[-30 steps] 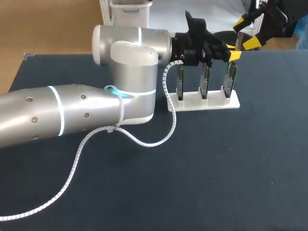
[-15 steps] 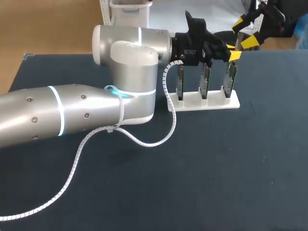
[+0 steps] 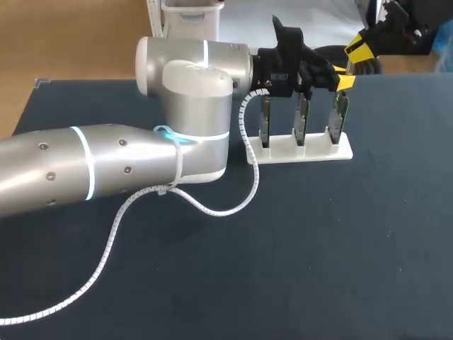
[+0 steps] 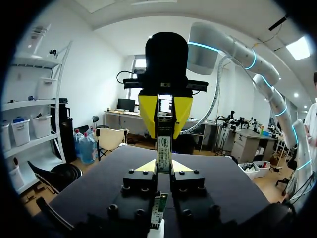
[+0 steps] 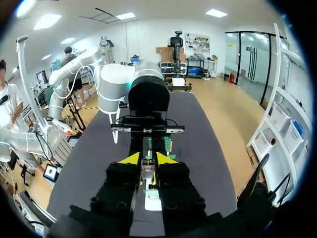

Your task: Pick up the optical module with the left hand, and insert it into the network port with the right hand.

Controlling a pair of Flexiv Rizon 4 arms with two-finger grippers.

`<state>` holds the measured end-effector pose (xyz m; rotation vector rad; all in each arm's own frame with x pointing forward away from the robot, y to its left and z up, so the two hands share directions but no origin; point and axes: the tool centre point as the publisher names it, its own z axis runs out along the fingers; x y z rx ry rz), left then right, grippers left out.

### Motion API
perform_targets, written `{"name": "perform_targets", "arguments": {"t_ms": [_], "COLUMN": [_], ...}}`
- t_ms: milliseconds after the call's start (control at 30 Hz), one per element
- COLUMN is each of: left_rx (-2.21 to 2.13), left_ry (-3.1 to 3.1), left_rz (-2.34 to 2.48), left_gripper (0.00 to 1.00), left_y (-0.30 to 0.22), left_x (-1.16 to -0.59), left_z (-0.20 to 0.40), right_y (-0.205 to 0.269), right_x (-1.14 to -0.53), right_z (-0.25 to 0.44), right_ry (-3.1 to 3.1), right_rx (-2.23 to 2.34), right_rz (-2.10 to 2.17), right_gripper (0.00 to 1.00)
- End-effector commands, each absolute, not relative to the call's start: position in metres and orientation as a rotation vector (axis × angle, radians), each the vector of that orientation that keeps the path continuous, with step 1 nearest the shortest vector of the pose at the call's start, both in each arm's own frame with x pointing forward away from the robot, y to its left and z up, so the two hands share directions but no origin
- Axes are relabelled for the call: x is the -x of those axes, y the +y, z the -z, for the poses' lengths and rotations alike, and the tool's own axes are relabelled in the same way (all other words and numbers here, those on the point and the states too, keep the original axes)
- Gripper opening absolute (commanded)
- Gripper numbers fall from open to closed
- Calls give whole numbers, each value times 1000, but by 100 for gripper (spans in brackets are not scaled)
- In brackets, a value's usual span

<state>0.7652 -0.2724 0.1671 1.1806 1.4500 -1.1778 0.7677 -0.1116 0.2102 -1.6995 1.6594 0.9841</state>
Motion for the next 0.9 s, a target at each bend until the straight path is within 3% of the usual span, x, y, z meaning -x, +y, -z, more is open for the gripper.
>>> {"name": "perform_targets", "arguments": {"t_ms": [33, 100, 133, 167, 200, 900], "left_rx": [-1183, -1183, -1183, -1183, -1183, -1424], "left_ry": [1452, 1452, 1452, 1452, 1452, 1597], "left_rz": [1178, 1178, 1178, 1178, 1178, 1089], "left_gripper": [0, 5, 46, 94, 100, 100], "left_y": [-272, -272, -272, -272, -272, -260], "left_x": [-766, -766, -766, -766, -766, -759], "left_z": [-168, -168, -168, -168, -168, -166], "right_y": [-111, -111, -111, -111, -111, -113], "right_x": [-767, -766, -766, -766, -766, -770], "right_z": [-209, -209, -209, -209, -209, -209], "right_ry": [1660, 1660, 1660, 1660, 1660, 1645], "right_rx": [1700, 1699, 1700, 1699, 1699, 1679], "right_rz": [-986, -987, -987, -987, -988, -974], "right_gripper": [0, 0, 0, 0, 0, 0]}}
